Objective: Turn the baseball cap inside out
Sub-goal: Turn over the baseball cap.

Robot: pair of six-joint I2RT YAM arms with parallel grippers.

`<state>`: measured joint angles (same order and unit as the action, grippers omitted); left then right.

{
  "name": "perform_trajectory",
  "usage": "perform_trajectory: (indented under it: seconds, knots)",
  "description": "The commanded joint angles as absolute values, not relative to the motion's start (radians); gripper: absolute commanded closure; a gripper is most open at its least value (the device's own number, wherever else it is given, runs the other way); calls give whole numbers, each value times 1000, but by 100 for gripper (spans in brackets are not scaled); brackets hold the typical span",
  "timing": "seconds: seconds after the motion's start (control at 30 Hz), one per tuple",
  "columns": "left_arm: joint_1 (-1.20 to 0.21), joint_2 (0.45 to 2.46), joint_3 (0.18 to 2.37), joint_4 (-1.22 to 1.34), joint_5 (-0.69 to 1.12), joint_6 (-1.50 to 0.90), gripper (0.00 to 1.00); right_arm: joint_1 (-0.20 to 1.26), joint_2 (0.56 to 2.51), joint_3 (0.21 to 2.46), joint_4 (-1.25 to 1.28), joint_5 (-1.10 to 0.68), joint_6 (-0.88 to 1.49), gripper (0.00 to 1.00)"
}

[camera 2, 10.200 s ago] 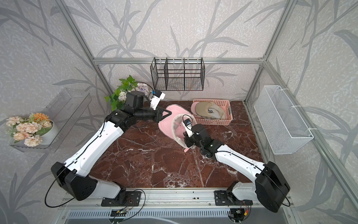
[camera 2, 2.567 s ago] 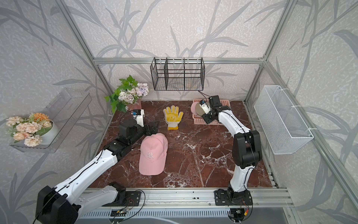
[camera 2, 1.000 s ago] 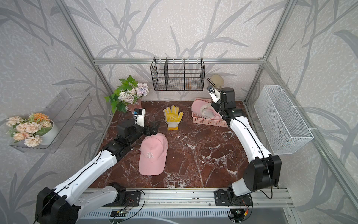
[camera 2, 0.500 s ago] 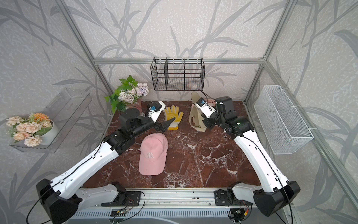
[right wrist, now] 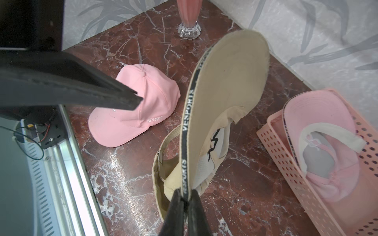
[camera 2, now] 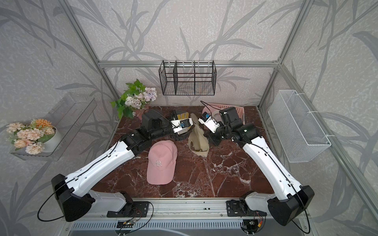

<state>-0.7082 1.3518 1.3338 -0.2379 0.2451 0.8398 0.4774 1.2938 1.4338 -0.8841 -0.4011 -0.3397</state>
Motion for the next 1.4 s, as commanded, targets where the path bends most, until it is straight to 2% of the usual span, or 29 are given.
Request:
perform_trajectory:
  seconds: [0.0,0.33,0.37,0.53,0.63,0.73,0.8,0.87,0.9,0.97,1.07,1.17,1.27,1.3,1.37]
  knots:
    - [-713,1368,1371,-308,291,952,6,491,1307,1484,-915,-464,-339,100]
    - [-714,1474,1450,-480,369,1056,13,496,1299,1500,-916,-530,-346,100]
    - [-714,1480,1454,-490,379,1067,16,496,1297,1502,-917,-534,-348,100]
    - [-713,1512,1485,-561,429,1098,38,496,1271,1473,-857,-487,-335,100]
    - [-713,1511,1471,-558,435,1092,57,495,1254,1451,-809,-480,-317,100]
    - [-714,1496,1442,-531,451,1076,79,492,1240,1431,-768,-489,-300,100]
    - [-713,1478,1424,-498,459,1051,100,489,1234,1415,-746,-495,-291,100]
    - [-712,1449,1391,-439,456,997,100,483,1228,1389,-716,-493,-277,100]
    - [-711,1429,1367,-401,456,969,100,476,1222,1364,-692,-495,-263,95]
    - [-705,1391,1319,-323,466,921,100,456,1208,1305,-638,-506,-246,76]
    - [-685,1344,1269,-265,509,880,100,402,1180,1199,-525,-524,-201,55]
    - [-665,1313,1241,-230,539,838,100,341,1162,1122,-448,-567,-161,49]
    - [-640,1280,1205,-187,577,804,100,312,1147,1064,-402,-583,-149,49]
    - [-632,1271,1192,-173,591,793,100,307,1142,1050,-388,-585,-145,51]
    - [-628,1264,1174,-156,610,785,100,305,1133,1045,-381,-625,-149,65]
